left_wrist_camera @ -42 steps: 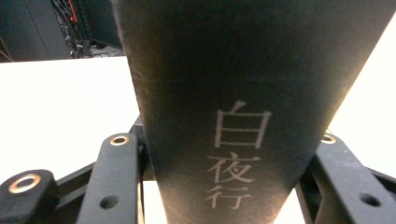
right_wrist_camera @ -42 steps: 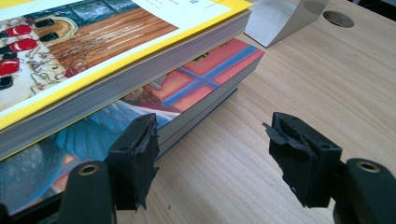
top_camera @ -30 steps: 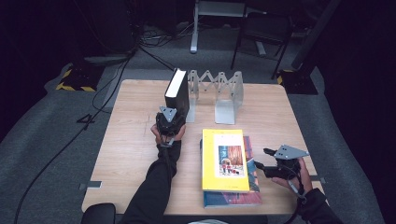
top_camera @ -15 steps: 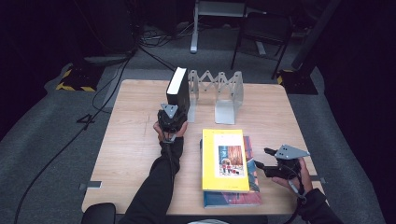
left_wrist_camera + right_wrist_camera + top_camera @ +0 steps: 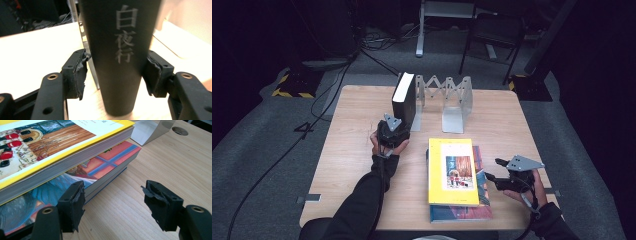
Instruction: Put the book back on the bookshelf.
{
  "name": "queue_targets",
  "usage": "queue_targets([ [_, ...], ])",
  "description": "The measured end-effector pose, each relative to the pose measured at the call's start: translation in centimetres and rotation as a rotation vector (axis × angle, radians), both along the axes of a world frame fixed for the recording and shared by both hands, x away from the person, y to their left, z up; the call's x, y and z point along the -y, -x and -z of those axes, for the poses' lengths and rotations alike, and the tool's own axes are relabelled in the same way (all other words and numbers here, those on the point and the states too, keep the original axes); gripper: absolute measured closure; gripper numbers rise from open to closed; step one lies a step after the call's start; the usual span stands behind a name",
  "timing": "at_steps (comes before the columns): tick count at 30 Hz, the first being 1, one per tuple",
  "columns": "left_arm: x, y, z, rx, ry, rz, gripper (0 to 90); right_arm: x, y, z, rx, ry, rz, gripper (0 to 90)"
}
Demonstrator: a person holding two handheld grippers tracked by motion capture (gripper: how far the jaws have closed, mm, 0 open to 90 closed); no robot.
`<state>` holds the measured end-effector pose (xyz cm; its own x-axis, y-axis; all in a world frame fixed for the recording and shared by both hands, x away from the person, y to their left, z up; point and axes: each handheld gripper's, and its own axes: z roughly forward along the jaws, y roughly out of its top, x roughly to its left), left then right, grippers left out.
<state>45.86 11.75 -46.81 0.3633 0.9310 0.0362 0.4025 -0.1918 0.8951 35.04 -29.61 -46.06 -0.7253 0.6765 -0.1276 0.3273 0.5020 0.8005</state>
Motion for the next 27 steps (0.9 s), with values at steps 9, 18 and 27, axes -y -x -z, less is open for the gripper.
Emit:
queue_targets([
  [9, -1.9, 1.4, -0.1, -0.03, 0.0, 0.1, 40.4, -0.1, 0.0, 0.0, -0.001, 0.005, -0.005, 32.7],
  [18, -1.0, 1.1, 0.5, -0.033, -0.043, 0.087, 49.8, -0.2, 0.0, 0.1, -0.005, 0.006, -0.008, 32.8],
  [27, 0.2, 0.3, 0.5, -0.036, -0.046, 0.02, 50.1, -0.2, -0.1, 0.2, -0.007, 0.01, -0.003, 32.9],
])
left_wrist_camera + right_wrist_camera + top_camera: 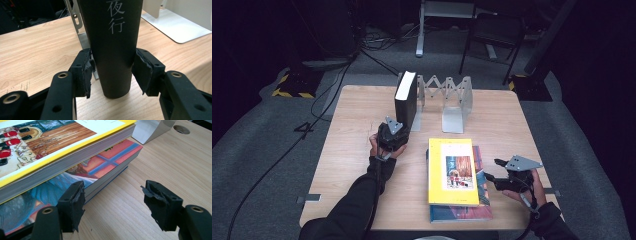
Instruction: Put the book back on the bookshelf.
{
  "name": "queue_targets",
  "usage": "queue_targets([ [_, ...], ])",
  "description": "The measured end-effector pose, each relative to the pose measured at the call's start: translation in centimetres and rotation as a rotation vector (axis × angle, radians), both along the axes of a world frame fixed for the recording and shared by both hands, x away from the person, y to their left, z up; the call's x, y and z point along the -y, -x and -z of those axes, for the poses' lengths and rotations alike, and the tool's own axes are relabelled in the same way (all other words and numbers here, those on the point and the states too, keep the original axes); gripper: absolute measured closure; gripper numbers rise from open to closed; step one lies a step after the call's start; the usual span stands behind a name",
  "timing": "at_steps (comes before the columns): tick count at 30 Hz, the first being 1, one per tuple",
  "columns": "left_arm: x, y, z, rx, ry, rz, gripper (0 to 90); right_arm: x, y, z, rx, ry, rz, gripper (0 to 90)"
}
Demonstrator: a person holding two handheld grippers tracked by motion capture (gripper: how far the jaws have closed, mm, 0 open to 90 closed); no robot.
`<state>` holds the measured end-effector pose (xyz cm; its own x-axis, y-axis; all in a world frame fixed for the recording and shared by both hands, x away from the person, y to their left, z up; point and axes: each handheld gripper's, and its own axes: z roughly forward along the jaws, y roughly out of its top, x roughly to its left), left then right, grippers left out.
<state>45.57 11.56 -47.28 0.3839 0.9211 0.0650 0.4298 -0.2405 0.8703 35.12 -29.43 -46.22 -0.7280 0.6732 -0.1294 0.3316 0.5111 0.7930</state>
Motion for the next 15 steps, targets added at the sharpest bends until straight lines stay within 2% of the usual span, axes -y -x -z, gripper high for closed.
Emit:
queue_targets([
  [3, 0.1, -0.3, 0.1, -0.002, 0.013, -0.017, 50.9, 0.0, 0.0, 0.0, 0.001, 0.0, 0.0, 32.9],
  [8, 0.3, -0.8, 0.1, -0.002, 0.036, -0.08, 53.8, 0.1, -0.1, 0.1, -0.005, -0.006, 0.006, 32.9],
  [15, 1.3, -1.3, 0.1, -0.004, 0.046, -0.145, 54.0, 0.1, -0.1, 0.1, -0.005, -0.006, 0.007, 32.9],
])
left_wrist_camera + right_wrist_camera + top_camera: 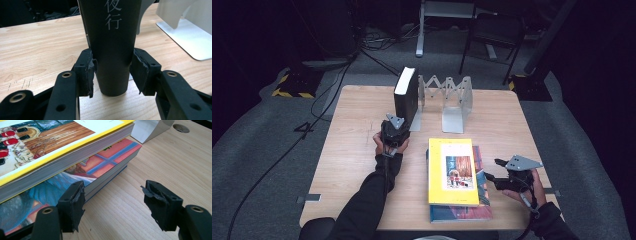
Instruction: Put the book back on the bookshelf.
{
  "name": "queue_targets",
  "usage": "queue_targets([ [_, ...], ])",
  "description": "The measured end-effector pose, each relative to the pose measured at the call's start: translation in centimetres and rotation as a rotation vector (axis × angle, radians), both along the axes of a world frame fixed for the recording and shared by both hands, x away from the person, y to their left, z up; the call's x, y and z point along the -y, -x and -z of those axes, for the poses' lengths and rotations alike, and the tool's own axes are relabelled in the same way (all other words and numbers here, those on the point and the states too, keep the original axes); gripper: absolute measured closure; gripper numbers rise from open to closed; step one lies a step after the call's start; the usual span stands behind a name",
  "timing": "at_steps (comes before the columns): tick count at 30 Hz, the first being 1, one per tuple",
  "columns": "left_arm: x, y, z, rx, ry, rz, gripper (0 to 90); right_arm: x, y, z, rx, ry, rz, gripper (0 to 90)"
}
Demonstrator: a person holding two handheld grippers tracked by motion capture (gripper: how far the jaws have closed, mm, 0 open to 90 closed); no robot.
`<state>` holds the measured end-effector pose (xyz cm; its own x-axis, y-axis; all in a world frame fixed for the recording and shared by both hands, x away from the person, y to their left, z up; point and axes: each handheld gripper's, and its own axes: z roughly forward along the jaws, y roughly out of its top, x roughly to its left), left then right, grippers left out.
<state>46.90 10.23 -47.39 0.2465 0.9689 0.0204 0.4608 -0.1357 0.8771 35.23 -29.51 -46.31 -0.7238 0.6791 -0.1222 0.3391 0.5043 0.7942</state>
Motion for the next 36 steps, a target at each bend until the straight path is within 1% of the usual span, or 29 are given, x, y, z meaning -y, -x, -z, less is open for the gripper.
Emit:
queue_targets([
  [2, 0.1, -0.3, 0.0, 0.003, 0.002, -0.012, 54.1, 0.0, 0.0, 0.0, -0.001, 0.0, 0.0, 32.9],
  [3, 0.3, -0.3, 0.0, 0.002, -0.003, -0.017, 54.0, 0.0, 0.0, 0.0, 0.0, 0.001, -0.003, 32.9],
  [6, 0.5, -0.3, 0.0, 0.002, -0.001, -0.03, 54.1, 0.0, 0.0, 0.0, 0.001, -0.003, -0.004, 32.9],
  [8, 0.4, -0.3, 0.1, 0.003, 0.01, -0.026, 54.0, 0.1, 0.0, 0.0, -0.003, -0.005, 0.001, 32.9],
  [11, 0.3, -0.2, 0.1, 0.004, 0.014, -0.02, 53.9, 0.1, 0.0, 0.0, 0.002, -0.003, -0.003, 32.9],
  [13, -0.2, -0.1, 0.1, -0.002, 0.038, 0.007, 53.6, 0.1, 0.0, -0.1, 0.004, -0.001, -0.002, 32.9],
  [14, -0.2, -0.1, 0.1, -0.002, 0.038, 0.007, 53.5, 0.1, 0.0, -0.1, 0.004, -0.001, -0.002, 32.9],
  [16, -0.7, 0.2, 0.2, -0.016, 0.006, 0.031, 46.9, 0.1, 0.0, -0.1, 0.004, 0.0, -0.003, 32.9],
  [17, -0.7, 0.2, 0.2, -0.016, 0.006, 0.031, 44.4, 0.1, 0.1, -0.1, 0.003, 0.0, -0.003, 32.9],
  [18, -1.1, 0.3, 0.3, -0.022, -0.004, 0.041, 44.4, 0.1, 0.1, -0.1, 0.003, 0.0, -0.003, 32.9],
  [19, -1.3, 0.5, 0.3, -0.028, -0.011, 0.045, 41.8, 0.1, 0.1, -0.2, 0.004, -0.001, -0.002, 32.9],
  [20, -1.7, 0.7, 0.4, -0.038, -0.005, 0.068, 39.8, 0.1, 0.1, -0.2, 0.008, -0.001, -0.002, 32.8],
  [21, -2.0, 0.9, 0.4, -0.045, -0.017, 0.089, 38.3, 0.1, 0.2, -0.3, 0.011, -0.002, -0.001, 32.6],
  [22, -2.3, 1.1, 0.2, -0.057, -0.045, 0.117, 37.3, 0.2, 0.2, -0.4, 0.012, -0.005, 0.001, 32.8],
  [23, -2.5, 1.4, 0.1, -0.06, -0.064, 0.138, 36.5, 0.2, 0.3, -0.5, 0.01, -0.009, -0.001, 34.0],
  [25, -2.9, 1.9, -0.2, -0.061, -0.082, 0.18, 35.3, 0.2, 0.4, -0.6, 0.011, -0.012, -0.006, 34.7],
  [27, -3.4, 2.4, -0.5, -0.067, -0.073, 0.236, 34.7, 0.1, 0.5, -0.7, 0.014, -0.006, -0.008, 34.7],
  [28, -3.4, 2.4, -0.5, -0.067, -0.073, 0.236, 34.7, 0.1, 0.4, -0.7, 0.013, -0.004, -0.011, 34.7],
  [29, -3.4, 2.6, -0.6, -0.069, -0.085, 0.256, 34.7, 0.1, 0.4, -0.7, 0.013, -0.004, -0.011, 34.7],
  [30, -3.5, 2.9, -0.7, -0.07, -0.092, 0.287, 34.7, 0.1, 0.4, -0.6, 0.013, -0.001, -0.012, 34.7],
  [31, -3.6, 3.2, -0.7, -0.069, -0.087, 0.315, 34.6, 0.0, 0.4, -0.6, 0.014, 0.002, -0.012, 34.6],
  [33, -3.7, 3.7, -0.8, -0.069, -0.103, 0.35, 34.7, 0.0, 0.4, -0.6, 0.011, 0.004, -0.012, 34.6],
  [36, -3.9, 4.6, -0.7, -0.087, -0.118, 0.407, 34.6, -0.1, 0.4, -0.5, 0.008, 0.005, -0.014, 34.7],
])
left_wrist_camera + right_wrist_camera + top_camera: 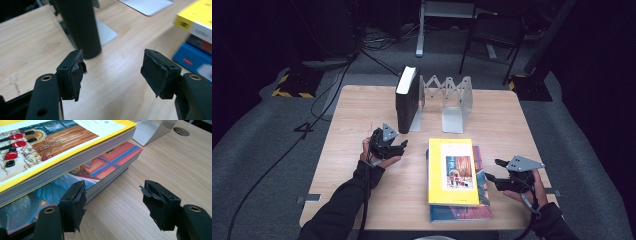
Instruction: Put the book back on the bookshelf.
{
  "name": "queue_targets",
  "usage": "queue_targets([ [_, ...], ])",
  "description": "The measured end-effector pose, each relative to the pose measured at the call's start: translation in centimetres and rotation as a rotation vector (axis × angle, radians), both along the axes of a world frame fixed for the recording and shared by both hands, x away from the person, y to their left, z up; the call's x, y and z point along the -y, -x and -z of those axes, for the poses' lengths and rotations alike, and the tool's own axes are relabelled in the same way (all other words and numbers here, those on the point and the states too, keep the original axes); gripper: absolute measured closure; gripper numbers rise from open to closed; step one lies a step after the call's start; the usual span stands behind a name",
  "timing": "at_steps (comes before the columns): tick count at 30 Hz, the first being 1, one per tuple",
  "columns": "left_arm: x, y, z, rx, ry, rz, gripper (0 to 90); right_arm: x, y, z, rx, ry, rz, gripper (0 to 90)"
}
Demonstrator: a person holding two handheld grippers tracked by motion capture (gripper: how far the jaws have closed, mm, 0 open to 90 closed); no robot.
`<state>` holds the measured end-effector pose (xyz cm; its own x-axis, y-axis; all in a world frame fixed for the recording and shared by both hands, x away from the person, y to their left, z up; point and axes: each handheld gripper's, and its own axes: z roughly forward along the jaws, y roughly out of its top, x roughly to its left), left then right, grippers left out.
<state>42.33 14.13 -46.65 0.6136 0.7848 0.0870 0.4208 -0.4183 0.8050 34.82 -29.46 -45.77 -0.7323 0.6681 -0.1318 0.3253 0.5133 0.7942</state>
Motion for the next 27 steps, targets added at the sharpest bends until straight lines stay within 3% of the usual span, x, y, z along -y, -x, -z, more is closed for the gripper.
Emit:
queue_targets([
  [5, -0.2, 1.3, 0.4, -0.004, -0.08, 0.069, 32.8, -0.3, 0.3, -0.1, 0.0, -0.004, -0.023, 35.9],
  [9, -0.7, 2.5, 0.8, -0.044, -0.08, 0.142, 31.8, -0.4, 0.4, -0.2, 0.0, -0.005, -0.032, 37.6],
  [17, -1.4, 4.7, 1.1, -0.079, -0.076, 0.254, 30.5, -0.7, 1.0, -0.7, 0.007, -0.011, -0.036, 37.0],
  [22, -1.3, 5.8, 1.6, -0.095, -0.123, 0.325, 30.6, -1.4, 1.9, -1.3, 0.02, -0.012, -0.055, 36.7],
  [27, -1.3, 6.7, 2.0, -0.125, -0.113, 0.379, 30.4, -2.1, 2.5, -1.6, 0.011, -0.019, -0.082, 36.6],
])
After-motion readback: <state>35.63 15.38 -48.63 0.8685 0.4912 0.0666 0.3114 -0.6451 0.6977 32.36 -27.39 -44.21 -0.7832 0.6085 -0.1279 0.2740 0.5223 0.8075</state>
